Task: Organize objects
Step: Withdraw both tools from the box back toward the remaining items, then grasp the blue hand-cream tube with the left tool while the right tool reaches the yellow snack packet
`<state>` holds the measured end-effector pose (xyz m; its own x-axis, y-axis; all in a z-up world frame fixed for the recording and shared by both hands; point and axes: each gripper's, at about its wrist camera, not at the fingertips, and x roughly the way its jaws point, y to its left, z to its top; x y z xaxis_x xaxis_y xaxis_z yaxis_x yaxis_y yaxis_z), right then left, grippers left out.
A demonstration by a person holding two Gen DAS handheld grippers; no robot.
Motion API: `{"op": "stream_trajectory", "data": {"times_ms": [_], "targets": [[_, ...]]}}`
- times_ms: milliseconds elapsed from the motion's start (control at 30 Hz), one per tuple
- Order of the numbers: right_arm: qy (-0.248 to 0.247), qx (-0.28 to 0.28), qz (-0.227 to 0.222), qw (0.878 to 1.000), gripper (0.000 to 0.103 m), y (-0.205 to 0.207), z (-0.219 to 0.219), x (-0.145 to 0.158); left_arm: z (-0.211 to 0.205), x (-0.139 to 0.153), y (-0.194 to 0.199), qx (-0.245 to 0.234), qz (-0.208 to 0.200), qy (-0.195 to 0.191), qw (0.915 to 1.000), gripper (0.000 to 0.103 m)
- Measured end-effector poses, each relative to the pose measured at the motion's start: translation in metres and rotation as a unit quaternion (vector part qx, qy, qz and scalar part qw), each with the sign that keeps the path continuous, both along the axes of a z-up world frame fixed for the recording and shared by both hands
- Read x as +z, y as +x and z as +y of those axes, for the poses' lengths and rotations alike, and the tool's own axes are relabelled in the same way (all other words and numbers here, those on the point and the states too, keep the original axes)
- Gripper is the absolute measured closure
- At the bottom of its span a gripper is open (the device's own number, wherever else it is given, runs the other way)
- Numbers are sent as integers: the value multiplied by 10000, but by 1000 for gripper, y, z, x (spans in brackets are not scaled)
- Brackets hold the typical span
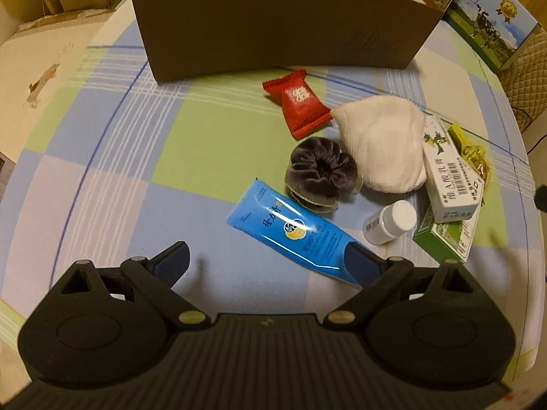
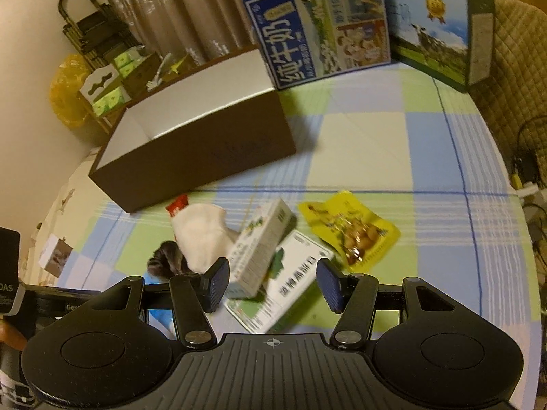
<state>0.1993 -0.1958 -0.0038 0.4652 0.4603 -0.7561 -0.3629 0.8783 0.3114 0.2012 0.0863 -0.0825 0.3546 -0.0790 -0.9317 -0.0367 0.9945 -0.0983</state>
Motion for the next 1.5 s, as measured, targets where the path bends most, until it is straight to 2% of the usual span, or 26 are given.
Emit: {"op": "stream_trajectory", "data": {"times_ms": [367, 600, 767, 1133, 1267, 1500], "targets": [[-106, -249, 148, 9995, 49, -4, -23, -6, -18, -20, 13, 129, 22, -63, 9999, 8], [-136, -277, 225, 9993, 49, -4, -26, -11, -27, -27, 20, 74, -39, 84, 9999, 7], [-154, -296, 276, 9991, 49, -5, -27, -15, -35, -30, 20, -58, -60, 351, 9993, 7], [-213, -398, 361, 9983, 49, -3, -36, -22, -6, -26, -6, -249, -147, 440, 9986, 9], [-256, -402, 411, 9980, 49, -3, -39, -26, 12, -25, -19, -277, -133, 463, 9985, 15], [-321, -347, 437, 9979, 49, 3, -39, -31, 16, -19, -36, -658, -174, 587, 9959, 44]]}}
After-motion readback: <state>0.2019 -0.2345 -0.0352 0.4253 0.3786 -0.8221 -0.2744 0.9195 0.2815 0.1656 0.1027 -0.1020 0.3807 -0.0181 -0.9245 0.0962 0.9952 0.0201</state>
